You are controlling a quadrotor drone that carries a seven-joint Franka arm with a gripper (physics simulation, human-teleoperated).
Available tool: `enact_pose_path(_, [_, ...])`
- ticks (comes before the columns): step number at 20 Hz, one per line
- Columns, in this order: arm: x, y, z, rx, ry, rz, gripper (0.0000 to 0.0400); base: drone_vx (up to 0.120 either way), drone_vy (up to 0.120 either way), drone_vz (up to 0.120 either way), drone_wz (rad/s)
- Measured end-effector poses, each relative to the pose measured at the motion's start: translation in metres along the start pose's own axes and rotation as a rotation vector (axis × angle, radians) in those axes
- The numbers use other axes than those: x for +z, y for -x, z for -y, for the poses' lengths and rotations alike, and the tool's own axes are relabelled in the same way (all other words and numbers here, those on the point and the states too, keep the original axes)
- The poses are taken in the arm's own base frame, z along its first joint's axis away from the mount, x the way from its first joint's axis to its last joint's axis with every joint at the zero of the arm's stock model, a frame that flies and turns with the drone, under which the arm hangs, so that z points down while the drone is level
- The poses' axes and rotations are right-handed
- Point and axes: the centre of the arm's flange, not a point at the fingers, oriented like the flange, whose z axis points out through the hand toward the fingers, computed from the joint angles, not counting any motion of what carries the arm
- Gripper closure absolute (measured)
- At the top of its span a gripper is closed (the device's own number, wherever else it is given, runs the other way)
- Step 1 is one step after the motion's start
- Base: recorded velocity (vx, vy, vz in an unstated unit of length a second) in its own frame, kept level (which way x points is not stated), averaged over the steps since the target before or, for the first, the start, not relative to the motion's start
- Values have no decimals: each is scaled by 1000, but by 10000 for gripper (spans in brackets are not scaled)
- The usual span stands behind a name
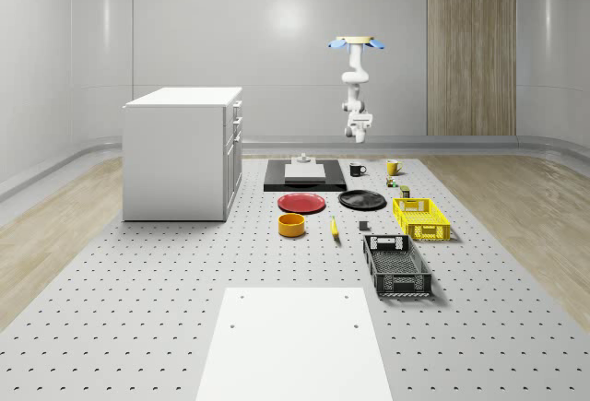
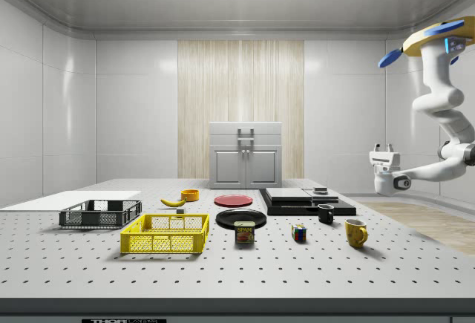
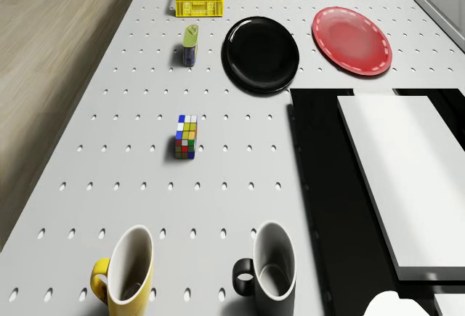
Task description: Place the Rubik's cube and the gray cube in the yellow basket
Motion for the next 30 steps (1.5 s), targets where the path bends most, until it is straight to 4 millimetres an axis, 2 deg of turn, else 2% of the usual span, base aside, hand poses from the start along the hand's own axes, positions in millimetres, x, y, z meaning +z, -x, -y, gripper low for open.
enact_pose_path(24, [-2,2,0,0,-7,-19,0,120,120,0,0])
enact_pose_path(30, [-2,3,0,0,1,-33,0,120,0,0,0])
